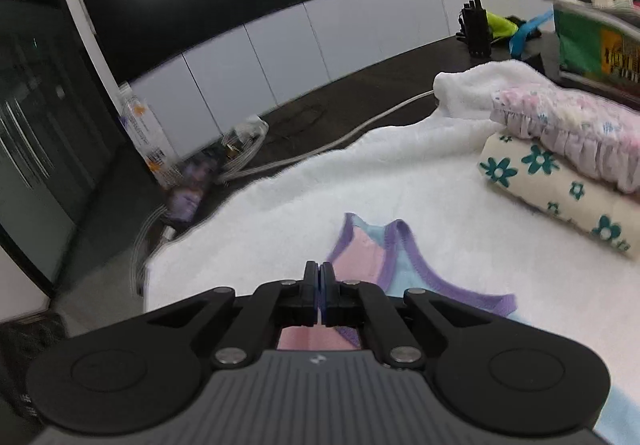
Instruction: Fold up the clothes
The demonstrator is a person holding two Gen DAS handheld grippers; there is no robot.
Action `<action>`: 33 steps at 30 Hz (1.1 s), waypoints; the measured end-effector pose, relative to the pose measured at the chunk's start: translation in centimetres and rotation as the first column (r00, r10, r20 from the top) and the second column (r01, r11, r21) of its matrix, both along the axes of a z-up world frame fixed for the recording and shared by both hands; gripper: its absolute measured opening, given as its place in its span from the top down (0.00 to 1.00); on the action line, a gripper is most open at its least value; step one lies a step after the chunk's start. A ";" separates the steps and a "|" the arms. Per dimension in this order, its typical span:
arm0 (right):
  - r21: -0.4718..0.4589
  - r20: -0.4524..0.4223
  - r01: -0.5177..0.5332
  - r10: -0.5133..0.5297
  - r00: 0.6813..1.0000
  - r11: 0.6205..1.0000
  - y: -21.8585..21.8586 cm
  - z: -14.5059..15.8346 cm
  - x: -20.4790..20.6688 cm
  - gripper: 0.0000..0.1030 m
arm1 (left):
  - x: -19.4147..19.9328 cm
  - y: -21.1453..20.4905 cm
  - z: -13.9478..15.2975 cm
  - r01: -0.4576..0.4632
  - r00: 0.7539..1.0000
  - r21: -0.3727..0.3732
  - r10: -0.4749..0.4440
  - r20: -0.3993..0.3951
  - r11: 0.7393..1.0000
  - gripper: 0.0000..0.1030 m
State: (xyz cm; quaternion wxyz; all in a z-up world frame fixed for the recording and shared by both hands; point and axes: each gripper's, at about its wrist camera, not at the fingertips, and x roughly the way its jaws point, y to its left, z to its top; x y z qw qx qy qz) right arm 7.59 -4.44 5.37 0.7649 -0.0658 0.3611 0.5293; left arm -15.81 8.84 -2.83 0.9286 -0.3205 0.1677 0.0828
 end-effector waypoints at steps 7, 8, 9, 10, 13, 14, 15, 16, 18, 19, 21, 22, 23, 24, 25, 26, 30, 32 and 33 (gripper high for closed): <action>-0.081 0.043 0.005 -0.002 0.999 0.997 1.5 -2.9 -0.5 0.97 | -1.2 0.4 0.1 0.010 1.000 -0.025 -0.010 -0.007 1.000 0.88; -0.087 0.049 0.010 -0.005 0.999 0.996 1.6 -3.3 -0.6 0.97 | -1.6 0.5 0.3 0.007 1.000 -0.019 -0.007 0.003 1.000 0.84; -0.094 0.055 0.014 -0.009 0.998 0.995 1.7 -3.7 -0.6 0.97 | -2.0 0.6 0.6 -0.002 1.000 -0.003 0.002 0.014 1.000 0.82; -0.086 0.071 0.025 -0.019 0.997 0.996 1.4 -3.5 -0.8 0.97 | -2.5 0.7 1.0 -0.017 0.999 0.028 0.017 0.027 0.999 0.77; -0.019 0.148 0.056 -0.052 0.988 0.998 -0.7 -1.4 -1.8 0.95 | -3.0 1.3 1.9 -0.011 0.999 0.092 0.007 0.043 0.996 0.75; -0.003 0.164 0.042 -0.041 0.986 0.999 -1.2 -0.8 -2.4 0.95 | -3.0 1.6 2.1 0.004 0.999 0.094 -0.008 0.044 0.996 0.75; 0.005 0.174 0.019 -0.020 0.984 1.000 -1.6 -0.4 -3.3 0.95 | -3.0 1.9 2.3 0.014 0.999 0.100 -0.019 0.046 0.995 0.75; 0.001 0.178 -0.004 0.004 0.984 1.000 -1.7 -0.5 -4.2 0.95 | -3.0 2.0 2.4 0.019 0.999 0.109 -0.024 0.049 0.994 0.75; -0.024 0.178 -0.049 0.052 0.983 0.999 -1.1 -1.2 -6.0 0.95 | -2.9 2.2 2.7 0.028 0.998 0.138 -0.035 0.045 0.990 0.75; -0.050 0.177 -0.070 0.078 0.981 0.996 -0.6 -1.8 -6.8 0.95 | -2.8 2.2 2.7 0.026 0.999 0.148 -0.033 0.041 0.989 0.75; -0.131 0.172 -0.112 0.134 0.976 0.985 1.1 -4.0 -8.5 0.95 | -2.7 2.5 2.9 0.021 0.999 0.154 -0.027 0.036 0.988 0.75; -0.146 0.202 -0.123 0.151 0.968 0.982 1.5 -4.7 -9.3 0.94 | -2.7 2.7 3.2 0.019 0.999 0.157 -0.025 0.038 0.987 0.75; -0.151 0.242 -0.126 0.160 0.957 0.980 1.7 -4.9 -9.9 0.94 | -2.6 2.8 3.5 0.024 0.999 0.167 -0.031 0.037 0.986 0.75; -0.154 0.250 -0.123 0.159 0.955 0.980 1.6 -4.6 -10.0 0.94 | -2.4 2.8 3.8 0.042 0.998 0.184 -0.049 0.033 0.982 0.75; -0.140 0.252 -0.112 0.145 0.957 0.984 1.3 -4.0 -9.8 0.93 | -2.2 2.7 4.2 0.062 0.997 0.205 -0.071 0.034 0.977 0.75; -0.114 0.252 -0.098 0.124 0.960 0.989 0.7 -3.4 -9.4 0.93 | -1.8 2.5 4.6 0.084 0.995 0.234 -0.096 0.038 0.969 0.75; -0.064 0.220 0.040 -0.025 0.975 0.997 -0.4 -1.9 -5.9 0.93 | 0.4 1.0 5.1 0.187 0.980 0.289 -0.197 0.004 0.939 0.75; -0.055 0.171 0.083 -0.072 0.983 0.995 -0.6 -1.9 -3.8 0.93 | 1.9 0.7 4.6 0.251 0.968 0.262 -0.246 -0.054 0.932 0.75; -0.040 0.148 0.085 -0.079 0.986 0.996 -0.7 -1.8 -2.9 0.90 | 2.4 0.7 4.3 0.253 0.967 0.257 -0.240 -0.080 0.933 0.75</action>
